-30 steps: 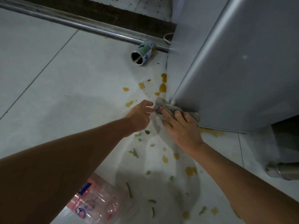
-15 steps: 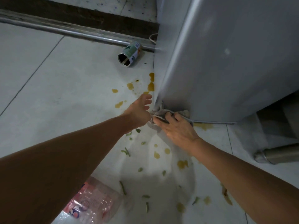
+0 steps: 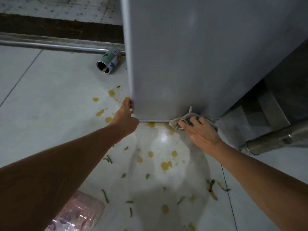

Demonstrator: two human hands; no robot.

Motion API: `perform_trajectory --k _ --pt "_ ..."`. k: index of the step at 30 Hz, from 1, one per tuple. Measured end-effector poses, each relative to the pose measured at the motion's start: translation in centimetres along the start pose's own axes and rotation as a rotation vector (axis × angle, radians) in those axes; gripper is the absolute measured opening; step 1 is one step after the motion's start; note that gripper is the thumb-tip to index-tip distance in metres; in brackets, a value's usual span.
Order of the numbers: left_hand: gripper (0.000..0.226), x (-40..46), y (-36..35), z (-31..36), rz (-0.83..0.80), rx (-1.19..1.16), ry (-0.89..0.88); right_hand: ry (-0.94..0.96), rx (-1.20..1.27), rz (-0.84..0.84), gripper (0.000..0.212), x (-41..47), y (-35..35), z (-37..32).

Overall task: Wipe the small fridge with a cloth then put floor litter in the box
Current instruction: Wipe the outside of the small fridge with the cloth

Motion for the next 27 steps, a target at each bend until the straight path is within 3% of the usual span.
perform_trajectory --k 7,14,20,23,27 --pt "0.065 -0.2 -0.5 0.6 0.063 0.057 0.081 -0.104 0.051 -0.172 0.047 -2.7 -3.6 2.9" --pt "0.068 -0.9 -1.2 1.2 0.091 0.043 0.148 -0.467 0.232 -0.305 0.038 -6.2 -5.3 5.8" --pt "0.071 -2.2 -1.8 1.4 0.111 0.031 0.156 -0.972 0.735 -0.208 0.03 -8.7 -3.6 6.7" --pt "0.067 -3.5 -2.7 1.3 0.097 0.199 0.135 -1.213 1.144 -0.094 0.045 -8.8 -3.0 6.4" --pt "0.063 -4.7 -6.1 4.0 -0.026 0.569 -0.18 -1.528 1.707 0.147 0.039 -8.7 -4.3 6.7"
Point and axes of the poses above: each hand's wrist, its own x-axis towards the middle knuckle, its own y-axis out of the back of the hand, z = x × y, the point moved 5 cm from there along x, towards the middle knuckle, and after that the axes turned 1 degree about y, right-handed, at the moved point
